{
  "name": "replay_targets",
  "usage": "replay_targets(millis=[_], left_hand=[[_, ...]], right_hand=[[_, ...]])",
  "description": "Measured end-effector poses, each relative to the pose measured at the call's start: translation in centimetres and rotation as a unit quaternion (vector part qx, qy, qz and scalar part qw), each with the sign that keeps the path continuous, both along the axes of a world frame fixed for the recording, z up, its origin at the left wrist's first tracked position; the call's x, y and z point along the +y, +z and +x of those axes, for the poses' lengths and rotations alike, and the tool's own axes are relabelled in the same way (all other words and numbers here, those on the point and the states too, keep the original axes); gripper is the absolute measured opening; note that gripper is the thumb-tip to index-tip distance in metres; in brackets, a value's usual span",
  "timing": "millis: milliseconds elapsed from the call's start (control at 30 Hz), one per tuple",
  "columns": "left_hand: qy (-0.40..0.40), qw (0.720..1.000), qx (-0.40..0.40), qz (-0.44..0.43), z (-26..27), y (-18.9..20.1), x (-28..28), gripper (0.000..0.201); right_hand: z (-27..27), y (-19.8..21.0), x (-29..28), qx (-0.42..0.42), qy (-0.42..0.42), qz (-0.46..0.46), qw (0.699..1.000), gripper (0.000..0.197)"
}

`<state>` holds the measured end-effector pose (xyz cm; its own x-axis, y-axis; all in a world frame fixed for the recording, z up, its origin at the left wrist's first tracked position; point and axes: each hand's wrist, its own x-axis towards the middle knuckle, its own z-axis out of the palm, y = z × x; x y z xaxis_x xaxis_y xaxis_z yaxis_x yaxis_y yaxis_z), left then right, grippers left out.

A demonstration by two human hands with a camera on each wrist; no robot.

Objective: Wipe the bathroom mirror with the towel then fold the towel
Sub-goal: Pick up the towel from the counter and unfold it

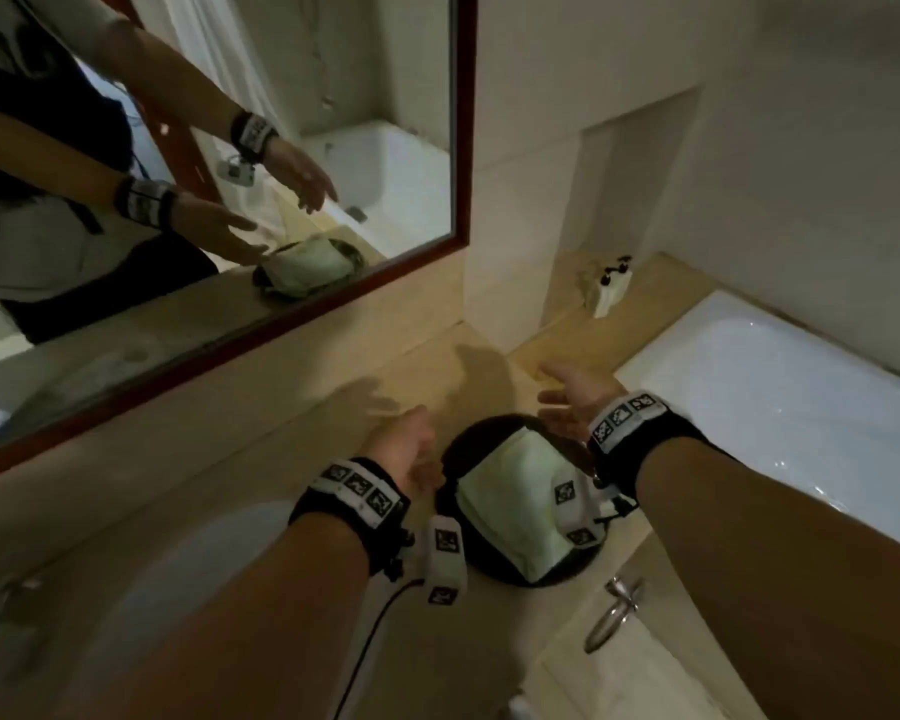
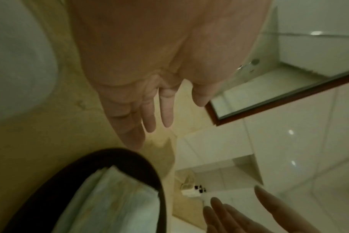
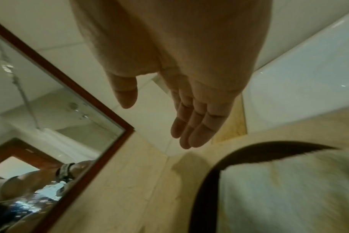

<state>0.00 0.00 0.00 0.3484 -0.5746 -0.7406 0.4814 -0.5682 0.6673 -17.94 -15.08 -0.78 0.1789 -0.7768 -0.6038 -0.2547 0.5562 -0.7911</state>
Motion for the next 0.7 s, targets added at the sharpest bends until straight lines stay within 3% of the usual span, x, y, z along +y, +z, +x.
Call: replay_targets(millis=[200,333,533,700], left_hand=[[0.005,0.993,0.017,0.112,-3.7,-5.9,-1.2,0.044],[0.006,0.989,0.02,0.147,-4.5,-8.0,-2.4,0.024],[0.012,0.987,0.025,0.158,-6.1,-10.2,-3.9,0.021],[-0.051,0.981,-0.018,0.184,-7.4,-10.8,-5.7,0.031]], right_hand=[[-3.0,-7.3,0.1,0.035,0.017,0.131,0.991,0.045],[-3.3,-10.4,-0.2,0.035,0.049,0.175,0.983,0.059],[-3.7,-12.1,-0.9,0.002,0.044,0.196,0.98,0.071],[-4.1,-12.5,-1.6,-0.015,0.039,0.215,0.976,0.069]])
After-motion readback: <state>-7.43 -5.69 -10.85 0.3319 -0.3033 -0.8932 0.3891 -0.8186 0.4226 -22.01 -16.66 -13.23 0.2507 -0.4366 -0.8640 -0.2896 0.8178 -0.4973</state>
